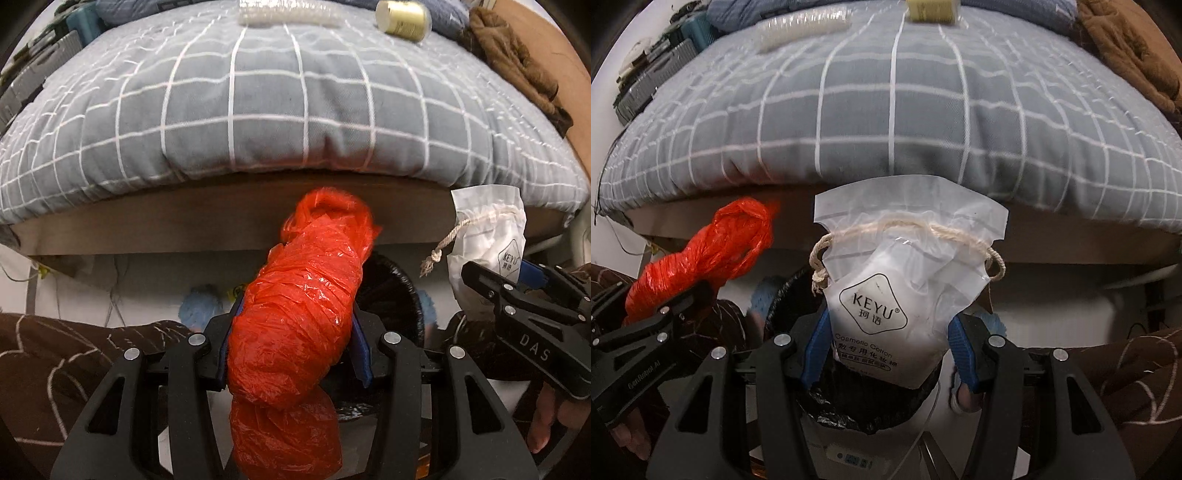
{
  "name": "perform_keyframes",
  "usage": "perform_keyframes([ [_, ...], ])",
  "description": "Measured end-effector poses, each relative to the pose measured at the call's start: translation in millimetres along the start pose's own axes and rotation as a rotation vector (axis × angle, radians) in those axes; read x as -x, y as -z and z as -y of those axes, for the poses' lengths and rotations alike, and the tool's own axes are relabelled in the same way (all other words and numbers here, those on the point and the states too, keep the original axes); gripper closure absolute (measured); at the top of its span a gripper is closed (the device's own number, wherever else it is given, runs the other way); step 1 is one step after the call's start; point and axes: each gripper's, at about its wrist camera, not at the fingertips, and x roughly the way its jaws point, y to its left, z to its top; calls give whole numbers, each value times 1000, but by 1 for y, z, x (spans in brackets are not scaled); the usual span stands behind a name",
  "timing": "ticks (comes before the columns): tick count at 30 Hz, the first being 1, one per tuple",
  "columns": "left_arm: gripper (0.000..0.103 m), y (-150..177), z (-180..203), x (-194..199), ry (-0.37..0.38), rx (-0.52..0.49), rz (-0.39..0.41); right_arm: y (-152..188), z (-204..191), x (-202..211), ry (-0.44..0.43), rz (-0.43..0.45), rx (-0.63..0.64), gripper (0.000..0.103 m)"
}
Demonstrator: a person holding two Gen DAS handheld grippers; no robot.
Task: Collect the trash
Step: 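Lower the red bag with the left tool while the right tool lowers the KEYU pouch over the bin, then open the right tool to drop the pouch while the left tool drops the red bag into the bin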
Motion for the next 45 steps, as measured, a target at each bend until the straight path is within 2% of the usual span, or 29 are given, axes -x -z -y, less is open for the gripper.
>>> perform_keyframes([
  [11,55,-3,-11,-35,-32,7,-70,2,-14,-31,-3,-63,19,48],
  [16,55,-4,-12,-36,-40,18,-74,-1,-23,-37,16,-54,40,42],
  [24,55,-4,-6,-36,-28,6,-79,0,4,-27,53,-16,0,19],
  [30,55,-7,13,-36,-4,-33,-75,6,32,-16,104,9,-47,14],
  [37,55,-9,33,-39,20,-66,-65,11,53,-8,116,23,-100,13],
  [40,51,-10,36,-40,6,-79,-52,8,56,-6,116,29,-100,13],
  [45,31,-10,35,-34,-35,-80,-9,3,55,-1,122,45,-86,13],
])
